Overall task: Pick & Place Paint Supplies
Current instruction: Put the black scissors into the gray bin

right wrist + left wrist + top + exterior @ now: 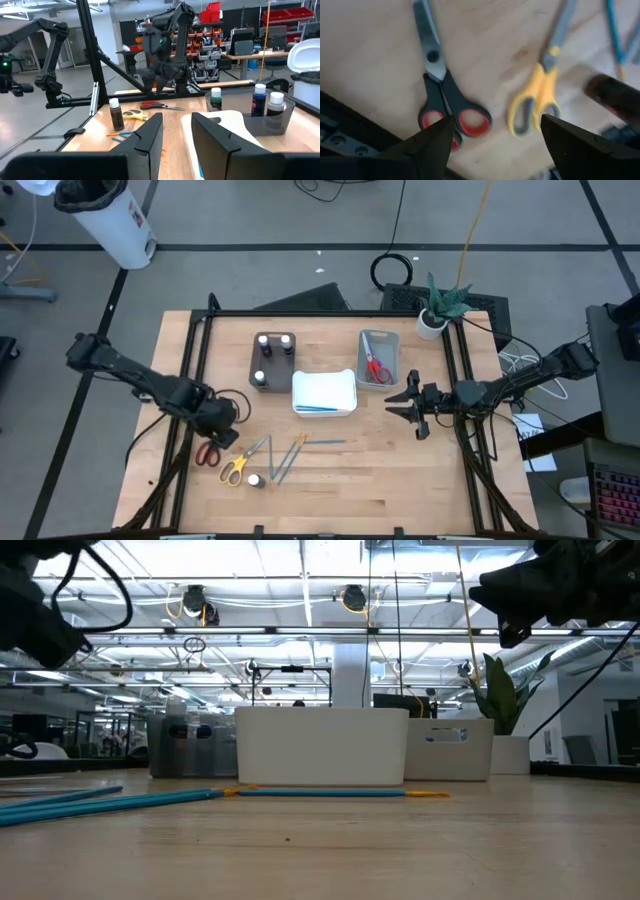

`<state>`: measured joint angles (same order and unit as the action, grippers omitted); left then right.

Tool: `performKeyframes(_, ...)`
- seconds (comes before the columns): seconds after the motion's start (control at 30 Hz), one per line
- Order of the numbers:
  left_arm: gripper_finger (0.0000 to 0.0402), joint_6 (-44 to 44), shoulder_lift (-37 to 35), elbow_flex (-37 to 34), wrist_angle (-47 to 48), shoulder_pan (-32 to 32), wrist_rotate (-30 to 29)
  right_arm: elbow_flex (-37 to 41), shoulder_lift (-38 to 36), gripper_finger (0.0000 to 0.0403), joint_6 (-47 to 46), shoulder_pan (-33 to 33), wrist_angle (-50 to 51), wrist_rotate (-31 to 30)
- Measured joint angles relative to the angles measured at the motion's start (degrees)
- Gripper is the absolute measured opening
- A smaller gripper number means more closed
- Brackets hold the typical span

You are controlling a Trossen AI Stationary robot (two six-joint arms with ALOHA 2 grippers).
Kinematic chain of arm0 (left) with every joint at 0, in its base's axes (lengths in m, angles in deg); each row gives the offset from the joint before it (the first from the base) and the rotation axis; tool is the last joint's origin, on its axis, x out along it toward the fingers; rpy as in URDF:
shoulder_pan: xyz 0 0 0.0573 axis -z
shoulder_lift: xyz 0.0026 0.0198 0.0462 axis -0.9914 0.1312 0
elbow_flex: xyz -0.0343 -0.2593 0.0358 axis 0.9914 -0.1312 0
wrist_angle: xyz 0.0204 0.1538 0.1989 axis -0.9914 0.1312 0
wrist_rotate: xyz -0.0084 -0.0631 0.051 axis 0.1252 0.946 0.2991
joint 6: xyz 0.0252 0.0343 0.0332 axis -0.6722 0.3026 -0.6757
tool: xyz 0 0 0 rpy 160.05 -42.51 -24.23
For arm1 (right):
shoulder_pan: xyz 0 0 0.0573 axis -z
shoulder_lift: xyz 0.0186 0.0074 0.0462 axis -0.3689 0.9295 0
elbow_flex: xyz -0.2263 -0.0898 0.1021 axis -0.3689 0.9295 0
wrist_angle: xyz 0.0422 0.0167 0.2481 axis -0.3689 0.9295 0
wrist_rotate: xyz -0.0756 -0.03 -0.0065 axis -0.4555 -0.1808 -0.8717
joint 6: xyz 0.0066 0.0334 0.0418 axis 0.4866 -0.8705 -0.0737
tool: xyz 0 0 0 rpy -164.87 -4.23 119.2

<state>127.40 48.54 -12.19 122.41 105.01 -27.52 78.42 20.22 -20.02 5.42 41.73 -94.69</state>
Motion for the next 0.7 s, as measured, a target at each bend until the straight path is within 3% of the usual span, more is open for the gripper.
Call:
performKeyframes(0.27,0.0301,1.12,9.63,-0.02,0.08,4.12,-14.48,0.0,-0.02,0.0093,1.35,0.0,-0.03,0.11)
performKeyframes(0.5,0.028,8.96,17.99,-0.02,0.43,3.54,-14.46,0.0,-0.02,0.0093,1.4,0.0,-0.03,0.13)
performKeyframes(0.7,0.0253,7.85,21.87,0.2,-5.47,2.92,-12.66,0.0,-0.02,0.0093,1.16,0.0,-0.03,0.13)
